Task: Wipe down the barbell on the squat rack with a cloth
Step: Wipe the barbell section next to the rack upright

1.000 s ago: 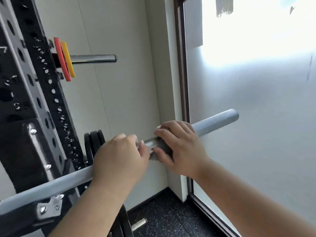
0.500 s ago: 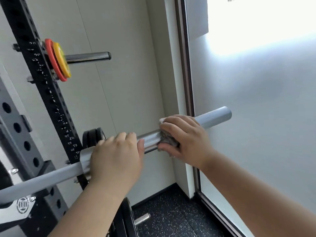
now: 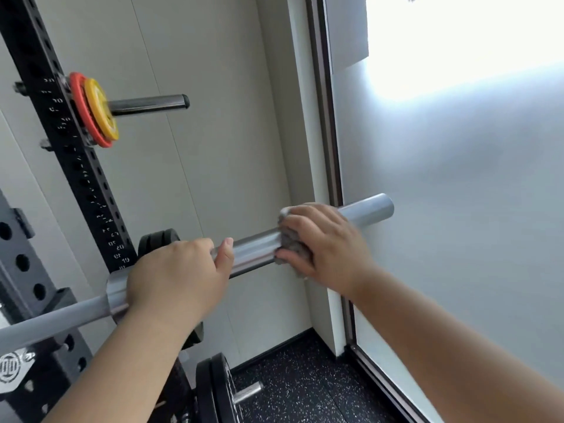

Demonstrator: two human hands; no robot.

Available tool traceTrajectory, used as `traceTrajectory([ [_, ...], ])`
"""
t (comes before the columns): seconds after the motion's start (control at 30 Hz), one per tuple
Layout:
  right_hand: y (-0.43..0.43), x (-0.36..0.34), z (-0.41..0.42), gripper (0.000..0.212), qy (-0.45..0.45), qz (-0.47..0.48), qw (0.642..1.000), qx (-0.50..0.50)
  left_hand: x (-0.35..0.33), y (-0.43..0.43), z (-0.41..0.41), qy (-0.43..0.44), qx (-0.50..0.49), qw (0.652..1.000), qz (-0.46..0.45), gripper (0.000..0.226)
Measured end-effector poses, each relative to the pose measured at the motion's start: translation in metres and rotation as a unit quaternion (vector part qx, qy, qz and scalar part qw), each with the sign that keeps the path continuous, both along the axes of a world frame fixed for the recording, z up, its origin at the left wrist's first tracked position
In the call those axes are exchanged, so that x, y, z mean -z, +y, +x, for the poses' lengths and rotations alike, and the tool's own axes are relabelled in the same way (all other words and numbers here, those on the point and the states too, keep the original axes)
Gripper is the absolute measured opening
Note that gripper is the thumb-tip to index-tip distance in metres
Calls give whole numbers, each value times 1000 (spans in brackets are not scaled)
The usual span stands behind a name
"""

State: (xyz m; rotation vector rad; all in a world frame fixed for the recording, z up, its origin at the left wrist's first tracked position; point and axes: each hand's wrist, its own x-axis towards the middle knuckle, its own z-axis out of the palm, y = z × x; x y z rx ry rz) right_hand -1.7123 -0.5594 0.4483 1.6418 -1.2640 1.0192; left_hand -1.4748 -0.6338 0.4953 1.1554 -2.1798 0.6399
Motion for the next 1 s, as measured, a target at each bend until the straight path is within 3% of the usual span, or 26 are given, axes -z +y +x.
traceTrajectory([
  [0.13,13,-1,-62,26,-145,-53,984,92,-8,-1,-1,-6,-3,999,38,65],
  [0.27,14,-6,-70,23,-254,-55,958,122,-12,0,-2,-20,-19,998,53,66],
  [0.33,14,-7,-58,20,-216,-55,970,102,-13,2,-2,-30,-28,997,62,66],
  [0.43,20,0,-60,20,-61,-34,996,50,-20,-1,-4,-38,-35,994,101,68],
  [0.47,22,-1,-69,21,-56,-27,997,48,-22,-4,-5,-39,-37,991,124,68],
  [0.6,24,-8,-98,22,-257,-38,962,85,-29,-22,-8,-42,-40,971,234,65],
  [0.7,22,-4,-96,21,-362,-71,928,57,-27,-23,-8,-15,-15,977,211,65],
  [0.87,9,16,-59,25,-154,-104,981,55,-14,-9,0,13,89,996,-3,56],
  [1.0,9,9,-36,33,-24,-43,999,-3,-1,2,10,-19,75,995,-67,47],
])
